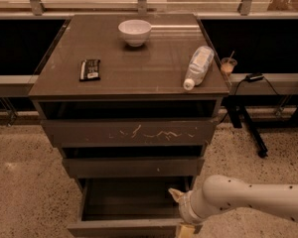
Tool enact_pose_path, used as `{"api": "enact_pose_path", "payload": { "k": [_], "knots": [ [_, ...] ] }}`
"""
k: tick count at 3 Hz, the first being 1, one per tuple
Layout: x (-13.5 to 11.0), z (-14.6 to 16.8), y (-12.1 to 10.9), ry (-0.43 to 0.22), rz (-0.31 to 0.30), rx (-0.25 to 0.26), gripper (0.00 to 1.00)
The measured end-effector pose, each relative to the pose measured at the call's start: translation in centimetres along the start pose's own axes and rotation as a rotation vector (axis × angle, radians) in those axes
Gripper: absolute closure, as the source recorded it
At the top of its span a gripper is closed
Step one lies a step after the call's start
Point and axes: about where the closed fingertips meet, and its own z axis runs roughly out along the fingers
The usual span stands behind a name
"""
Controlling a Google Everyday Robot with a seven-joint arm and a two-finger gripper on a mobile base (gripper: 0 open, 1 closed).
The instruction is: Close bottom drawer
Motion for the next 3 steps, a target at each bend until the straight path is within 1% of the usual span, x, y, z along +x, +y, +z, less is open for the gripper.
{"api": "enact_pose_path", "payload": {
  "k": [1,2,3],
  "knots": [
    [2.3,3.5,-0.7,-0.014,-0.027,0.076,0.00],
    [2.4,3.9,-0.5,-0.015,-0.031,0.050,0.00],
    [2.7,5.5,-0.4,-0.086,-0.029,-0.002,0.00]
  ]
}}
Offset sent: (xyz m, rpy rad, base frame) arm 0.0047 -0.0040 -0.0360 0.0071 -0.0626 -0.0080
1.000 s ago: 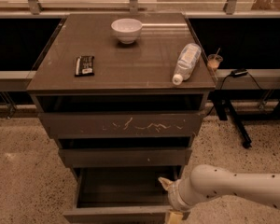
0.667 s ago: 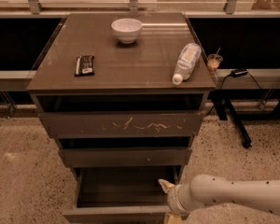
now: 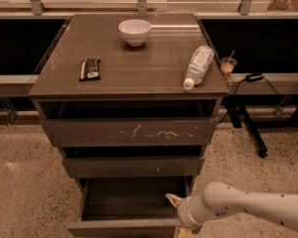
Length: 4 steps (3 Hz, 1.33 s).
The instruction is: Close bottom drawer
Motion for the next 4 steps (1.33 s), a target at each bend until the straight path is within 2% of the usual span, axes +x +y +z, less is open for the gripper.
{"api": "enact_pose_path", "payload": {
  "k": [1,2,4],
  "knots": [
    [2.4,3.5,0.2,-0.089,-0.038,-0.043,0.00],
    [4.1,6.0,0.3,-0.147,-0.067,-0.055,0.19],
    [5.9,8.5,0.7,-0.206,-0.075,-0.076,0.65]
  ]
}}
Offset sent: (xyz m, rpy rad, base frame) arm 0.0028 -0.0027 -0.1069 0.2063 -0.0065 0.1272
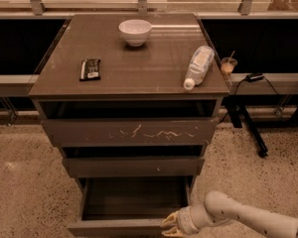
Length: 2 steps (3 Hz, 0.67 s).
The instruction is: Close bottom drawer
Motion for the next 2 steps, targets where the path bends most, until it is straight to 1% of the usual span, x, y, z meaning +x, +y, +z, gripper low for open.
{"api": "enact_pose_path", "payload": {
  "k": [1,2],
  "knots": [
    [1.2,0.9,0.2,-0.001,0.018,-0.012,0.89],
    [2.9,1.9,0.5,0.009,0.052,-0.025,0.88]
  ]
}}
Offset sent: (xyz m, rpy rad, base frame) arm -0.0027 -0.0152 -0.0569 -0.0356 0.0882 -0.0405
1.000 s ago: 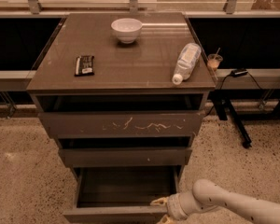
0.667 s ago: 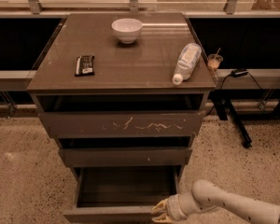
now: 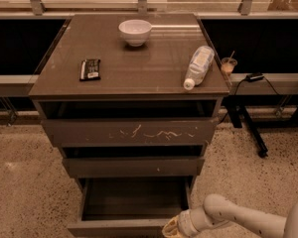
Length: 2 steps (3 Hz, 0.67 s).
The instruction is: Close bottom drawer
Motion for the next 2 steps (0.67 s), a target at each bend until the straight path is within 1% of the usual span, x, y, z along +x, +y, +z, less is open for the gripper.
{"api": "enact_pose_path", "payload": {
  "k": [1,2],
  "knots": [
    [1.43,1.07,0.13,0.015,0.028,-0.010,0.70],
    [2.36,1.82,0.17,0.027,0.046,-0.017,0.47]
  ]
}}
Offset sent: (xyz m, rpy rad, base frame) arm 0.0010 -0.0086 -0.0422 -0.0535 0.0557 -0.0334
